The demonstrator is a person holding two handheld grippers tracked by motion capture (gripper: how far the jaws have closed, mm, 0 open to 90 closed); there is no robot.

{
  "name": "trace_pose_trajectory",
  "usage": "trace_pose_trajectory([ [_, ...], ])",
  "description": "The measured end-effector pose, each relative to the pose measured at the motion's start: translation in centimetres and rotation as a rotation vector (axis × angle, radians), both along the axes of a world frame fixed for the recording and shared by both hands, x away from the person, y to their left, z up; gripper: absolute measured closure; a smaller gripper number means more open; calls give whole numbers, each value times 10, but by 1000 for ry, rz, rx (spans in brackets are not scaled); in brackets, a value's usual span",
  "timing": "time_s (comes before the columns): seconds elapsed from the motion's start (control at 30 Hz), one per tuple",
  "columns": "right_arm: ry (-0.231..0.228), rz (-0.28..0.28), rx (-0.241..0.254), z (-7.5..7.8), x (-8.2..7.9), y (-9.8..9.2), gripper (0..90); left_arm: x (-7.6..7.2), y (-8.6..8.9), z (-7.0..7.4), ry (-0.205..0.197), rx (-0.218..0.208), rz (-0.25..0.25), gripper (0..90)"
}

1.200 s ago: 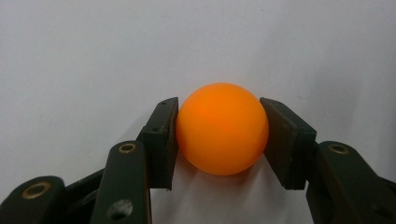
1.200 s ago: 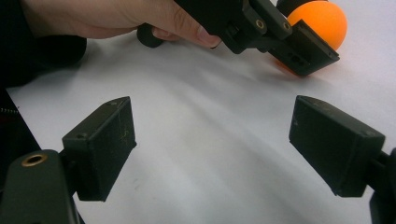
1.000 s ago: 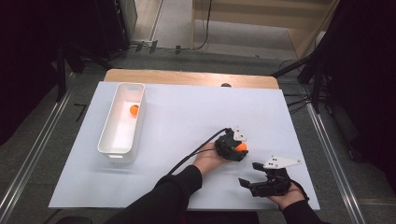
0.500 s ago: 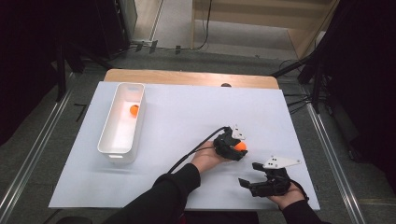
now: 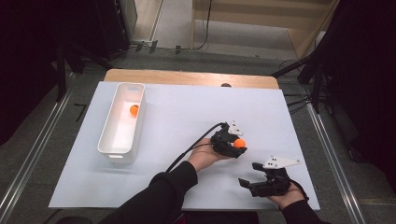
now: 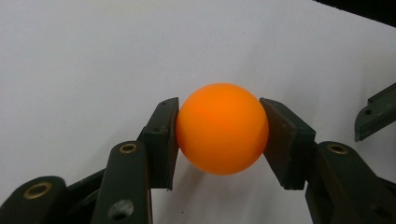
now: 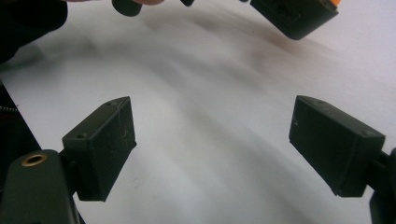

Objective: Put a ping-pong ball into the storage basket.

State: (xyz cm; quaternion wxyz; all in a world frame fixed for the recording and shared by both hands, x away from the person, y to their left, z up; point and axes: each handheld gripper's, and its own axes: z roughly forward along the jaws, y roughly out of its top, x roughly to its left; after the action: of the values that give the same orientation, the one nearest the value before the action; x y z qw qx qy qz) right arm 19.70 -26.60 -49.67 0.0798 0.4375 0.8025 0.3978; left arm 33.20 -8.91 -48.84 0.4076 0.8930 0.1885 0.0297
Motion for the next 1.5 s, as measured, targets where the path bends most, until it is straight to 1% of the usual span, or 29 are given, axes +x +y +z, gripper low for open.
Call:
trace_pose_trajectory([
  [0.23, -2, 0, -2, 0, 0, 0, 129, 0, 6, 8, 5, -2, -10, 502],
  [0.3, -2, 0, -2, 0, 0, 0, 129, -1, 7, 10, 15, -12, -8, 502],
  [0.33, -2, 0, -2, 0, 0, 0, 129, -1, 8, 11, 15, -7, -15, 502],
  [0.4, -2, 0, -2, 0, 0, 0, 129, -1, 10, 13, 25, -12, -22, 502],
  [0.43, -1, -1, -1, 0, 0, 0, 129, -2, 10, 14, 30, -23, -24, 502],
  [0.5, -4, 0, -1, 0, 0, 0, 129, -3, 12, 18, 35, -28, -36, 502],
  [0.57, -5, -1, -2, 0, 0, 0, 129, -5, 14, 21, 25, -22, -47, 502],
  [0.83, 0, -8, 6, -1, 1, -2, 129, -7, 24, 28, 23, -10, -50, 502],
  [0.9, 3, -9, 4, 0, 1, -2, 129, -8, 27, 30, 29, -16, -45, 501],
  [0.97, -2, -3, -3, 0, 1, -1, 129, -10, 31, 33, 40, -28, -52, 502],
  [1.03, 2, -4, -2, -1, 1, -1, 129, -12, 34, 35, 30, -22, -56, 502],
  [1.13, 0, -4, -5, -1, 1, -1, 129, -12, 37, 36, 38, -25, -56, 501],
  [1.23, 1, -4, -4, -1, 2, -1, 130, -12, 40, 36, 40, -20, -55, 501],
  [1.4, 3, -4, -4, -1, 2, -1, 130, -14, 47, 35, 45, -32, -49, 501],
  [1.5, 4, -7, -2, -1, 2, -1, 129, -14, 51, 36, 47, -28, -49, 501],
])
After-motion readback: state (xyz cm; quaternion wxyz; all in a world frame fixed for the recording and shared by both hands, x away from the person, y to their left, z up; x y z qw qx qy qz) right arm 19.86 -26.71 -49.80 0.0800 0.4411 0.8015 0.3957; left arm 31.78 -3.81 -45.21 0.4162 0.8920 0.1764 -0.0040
